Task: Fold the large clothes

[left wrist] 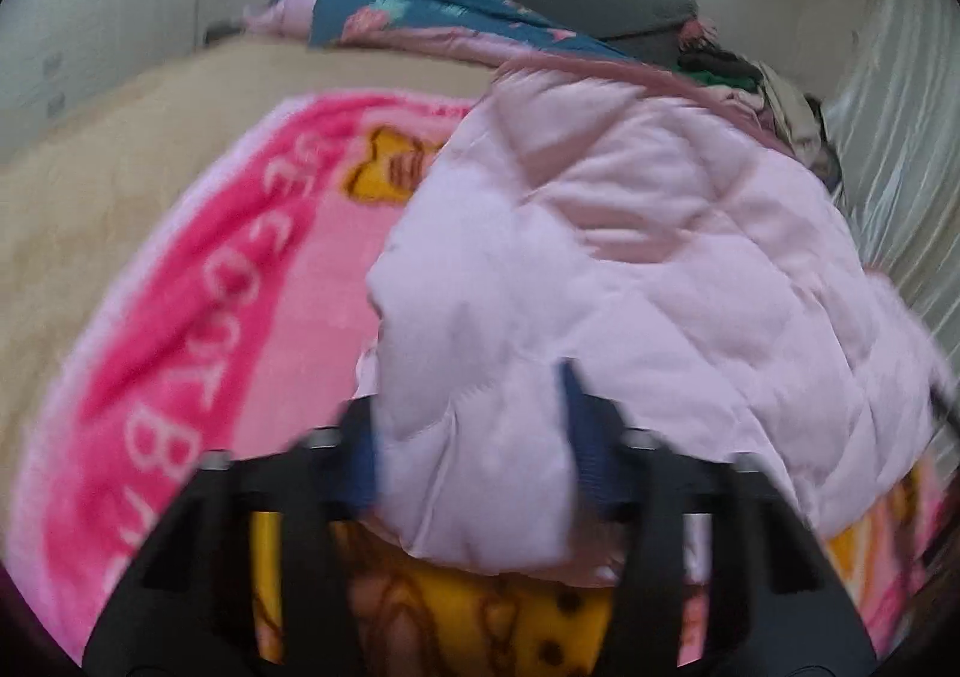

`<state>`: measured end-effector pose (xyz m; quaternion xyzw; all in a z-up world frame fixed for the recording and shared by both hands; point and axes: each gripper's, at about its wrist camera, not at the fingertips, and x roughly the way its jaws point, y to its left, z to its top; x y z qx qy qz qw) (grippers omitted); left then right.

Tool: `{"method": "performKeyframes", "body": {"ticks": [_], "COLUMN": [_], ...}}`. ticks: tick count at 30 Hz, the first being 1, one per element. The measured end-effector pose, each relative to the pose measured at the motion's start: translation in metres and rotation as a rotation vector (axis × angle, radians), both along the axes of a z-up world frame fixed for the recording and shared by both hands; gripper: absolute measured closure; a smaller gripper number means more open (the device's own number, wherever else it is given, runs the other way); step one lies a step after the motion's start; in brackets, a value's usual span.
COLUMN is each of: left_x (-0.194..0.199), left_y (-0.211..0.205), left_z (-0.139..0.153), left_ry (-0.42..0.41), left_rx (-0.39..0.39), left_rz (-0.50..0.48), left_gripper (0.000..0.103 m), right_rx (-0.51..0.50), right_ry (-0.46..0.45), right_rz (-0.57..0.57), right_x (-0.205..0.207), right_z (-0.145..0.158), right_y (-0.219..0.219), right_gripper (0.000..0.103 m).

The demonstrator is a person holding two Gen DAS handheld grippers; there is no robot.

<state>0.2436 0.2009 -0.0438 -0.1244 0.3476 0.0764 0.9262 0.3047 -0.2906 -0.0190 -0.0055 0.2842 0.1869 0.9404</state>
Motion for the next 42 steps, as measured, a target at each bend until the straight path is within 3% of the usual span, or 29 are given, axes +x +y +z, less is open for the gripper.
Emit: {"method": "performKeyframes", "body": {"ticks": [3,8,17,28,36,40,41,42], "left_x": [0.011,0.032,0.075,0.103,0.108,0.103,0.1,0.097], "left_y": [-0.011,-0.009,-0.012,-0.011,-0.004,-0.001,0.0,0.001], "left_z": [0.023,0.036,0.022,0.002,-0.006,-0.003,-0.002,0.001], "left_ry": [-0.041,-0.059,0.008,0.068,0.083,0.084,0.084,0.084], "left_rx": [0.092,0.112,0.185,0.212,0.178,0.154,0.152,0.148], "left_rz": [0.025,0.07,0.107,0.129,0.133,0.147,0.155,0.168], "left_gripper": [0.081,0.082,0.081,0.076,0.074,0.066,0.063,0.054], "right_rx": [-0.013,-0.01,-0.167,-0.162,-0.154,-0.136,-0.133,-0.123], "right_ry": [-0.041,-0.052,0.002,0.125,0.164,0.203,0.207,0.202], "right_rz": [-0.023,-0.061,-0.134,-0.175,-0.187,-0.207,-0.235,-0.245], "right_x": [0.015,0.055,0.111,0.147,0.157,0.156,0.152,0.149], "right_z": [0.016,0.031,-0.005,-0.042,-0.054,-0.051,-0.046,-0.042], "right_y": [0.008,0.016,0.042,0.046,0.048,0.041,0.036,0.033], "right_gripper": [0.072,0.073,0.074,0.074,0.074,0.062,0.048,0.032]}}
